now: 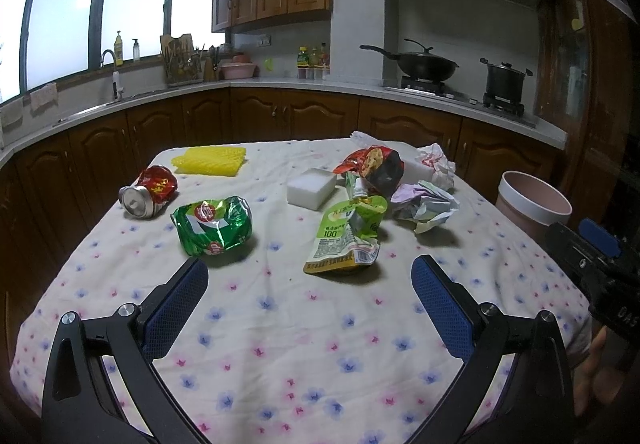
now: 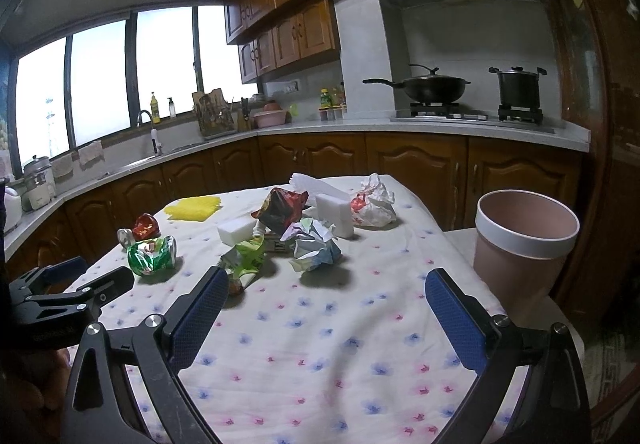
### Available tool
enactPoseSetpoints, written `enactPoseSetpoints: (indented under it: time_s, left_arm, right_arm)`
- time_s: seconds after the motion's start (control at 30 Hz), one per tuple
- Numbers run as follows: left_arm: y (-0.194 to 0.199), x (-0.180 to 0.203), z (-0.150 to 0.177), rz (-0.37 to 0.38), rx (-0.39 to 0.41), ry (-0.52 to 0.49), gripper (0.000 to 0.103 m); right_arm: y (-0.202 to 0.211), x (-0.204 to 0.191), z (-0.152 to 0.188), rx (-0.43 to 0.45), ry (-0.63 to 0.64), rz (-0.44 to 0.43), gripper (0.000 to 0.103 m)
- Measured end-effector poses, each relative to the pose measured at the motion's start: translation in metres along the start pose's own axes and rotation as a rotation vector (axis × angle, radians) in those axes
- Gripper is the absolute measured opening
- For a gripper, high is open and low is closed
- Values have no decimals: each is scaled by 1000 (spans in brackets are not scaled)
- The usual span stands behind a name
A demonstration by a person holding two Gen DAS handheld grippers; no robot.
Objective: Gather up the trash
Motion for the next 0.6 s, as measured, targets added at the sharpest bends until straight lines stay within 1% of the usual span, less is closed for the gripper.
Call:
enactPoseSetpoints:
  time_s: [0.6]
  left_arm:
    - [0,1,0,3,-2,0,103]
  right_arm:
    - [2,-3,-2,1,-3,-4,100]
Point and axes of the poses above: each gripper's, at about its wrist camera, not at the fingertips, and y roughly against the way its jaws point, x to its right, z to its underside, the point moved 6 cm from there along -y, roughly the way its jaws point, and after that the axes turned 3 degrees about -z, right-handed, at the moved point
